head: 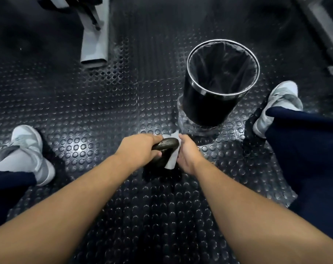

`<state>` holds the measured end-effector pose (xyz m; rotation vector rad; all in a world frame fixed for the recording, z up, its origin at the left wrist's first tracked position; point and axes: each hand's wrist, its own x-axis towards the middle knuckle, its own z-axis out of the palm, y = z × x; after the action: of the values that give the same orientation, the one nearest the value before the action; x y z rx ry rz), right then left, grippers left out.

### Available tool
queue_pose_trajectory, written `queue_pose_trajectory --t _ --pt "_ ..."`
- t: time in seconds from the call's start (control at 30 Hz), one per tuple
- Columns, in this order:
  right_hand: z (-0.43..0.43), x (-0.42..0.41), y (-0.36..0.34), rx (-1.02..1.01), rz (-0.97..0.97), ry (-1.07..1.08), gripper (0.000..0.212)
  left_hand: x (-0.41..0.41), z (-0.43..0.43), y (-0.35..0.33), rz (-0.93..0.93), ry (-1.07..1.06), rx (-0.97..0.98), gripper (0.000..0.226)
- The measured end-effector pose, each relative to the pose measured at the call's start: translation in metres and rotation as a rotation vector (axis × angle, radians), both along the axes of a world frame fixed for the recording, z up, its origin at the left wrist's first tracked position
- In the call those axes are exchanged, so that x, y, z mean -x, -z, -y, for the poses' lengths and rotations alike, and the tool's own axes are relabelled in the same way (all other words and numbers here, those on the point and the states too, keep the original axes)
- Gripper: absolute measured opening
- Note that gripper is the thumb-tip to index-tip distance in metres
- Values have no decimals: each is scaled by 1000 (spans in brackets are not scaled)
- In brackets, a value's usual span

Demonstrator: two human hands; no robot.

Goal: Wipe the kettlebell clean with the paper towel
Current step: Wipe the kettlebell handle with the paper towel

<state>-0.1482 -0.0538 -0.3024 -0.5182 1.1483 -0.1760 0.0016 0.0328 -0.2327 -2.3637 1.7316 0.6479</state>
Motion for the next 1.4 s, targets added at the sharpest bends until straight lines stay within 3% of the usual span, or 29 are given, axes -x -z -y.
queue_pose_trajectory --t 0.2,0.4,0.53,0.67,0.8,0.93,1.1,1.23,1.33,1.4 --pt "2 4 -19 108 -12 -62 58 -1 -2 -2 -11 71 -34 47" --pt "-2 0 -21 322 -263 -115 51 1 -1 -2 -18 80 -53 43" --pt "-13 6 -13 215 -163 -13 36 2 -4 5 -43 37 -9 46" --pt "-10 9 -8 96 -64 25 37 2 -6 9 -53 27 8 50" --pt "2 -2 -25 174 -176 -30 31 3 -4 7 -38 37 2 54" --pt "15 -6 -26 298 -270 -156 41 5 -3 3 -40 36 1 50" --pt "-13 3 -22 19 -81 15 48 5 -3 4 -62 26 12 55" --pt "-15 5 -24 -15 -64 58 52 3 -4 6 -48 33 14 59" --pt "-7 0 -25 67 -159 67 54 4 -5 6 -61 34 37 57" --pt "2 -2 -17 179 -260 8 69 5 -6 6 -52 35 59 52"
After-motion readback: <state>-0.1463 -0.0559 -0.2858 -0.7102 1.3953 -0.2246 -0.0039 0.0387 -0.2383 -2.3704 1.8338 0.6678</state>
